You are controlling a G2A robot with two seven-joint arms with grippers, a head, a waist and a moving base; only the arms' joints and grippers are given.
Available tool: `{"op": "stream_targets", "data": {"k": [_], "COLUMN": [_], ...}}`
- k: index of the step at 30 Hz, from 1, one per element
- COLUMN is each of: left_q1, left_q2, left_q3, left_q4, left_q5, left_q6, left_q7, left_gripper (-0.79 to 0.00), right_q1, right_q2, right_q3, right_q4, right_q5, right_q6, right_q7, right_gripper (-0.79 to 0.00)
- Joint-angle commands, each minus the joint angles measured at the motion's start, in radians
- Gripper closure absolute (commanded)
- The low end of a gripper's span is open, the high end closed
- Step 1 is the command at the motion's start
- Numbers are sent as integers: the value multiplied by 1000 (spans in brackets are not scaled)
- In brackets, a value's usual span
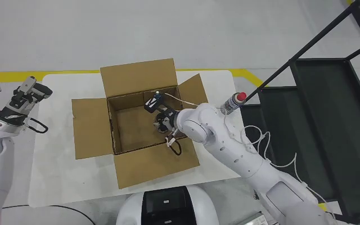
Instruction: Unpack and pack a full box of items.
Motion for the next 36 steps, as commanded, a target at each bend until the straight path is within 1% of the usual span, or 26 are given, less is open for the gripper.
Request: {"op": "stream_targets", "data": {"k": [1,4,9,14,18,19,20,21,25,29,33,36], "left_q1": [0,0,0,0,0,0,0,0,0,0,0,0], "left_q2": [0,0,0,0,0,0,0,0,0,0,0,0], "left_q3": [0,0,0,0,0,0,0,0,0,0,0,0], "left_q4": [0,0,0,0,0,0,0,0,0,0,0,0], "left_q5": [0,0,0,0,0,0,0,0,0,0,0,0], "left_q6": [0,0,0,0,0,0,0,0,0,0,0,0], "left_q7": [0,0,0,0,0,0,0,0,0,0,0,0], "left_gripper": [-785,-785,-785,-785,-785,-785,-785,-785,-785,-785,-785,-785], "right_q1": [58,113,169,201,216,218,220,222,231,222,180,114], "right_q2": [-25,-61,-110,-152,-177,-182,-186,-190,-203,-202,-172,-132], "right_q3": [-57,-113,-180,-224,-241,-244,-245,-248,-252,-238,-183,-105], "right_q4": [87,186,327,440,498,509,520,530,555,507,375,206], "right_q5": [-2,32,66,91,105,108,111,111,103,97,73,43], "right_q6": [18,28,27,33,27,24,21,17,20,21,18,14], "right_q7": [-11,-53,-107,-137,-152,-155,-157,-156,-148,-130,-92,-53], "right_gripper": [0,0,0,0,0,-215,-619,-785,-785,-785,-785,-785]}}
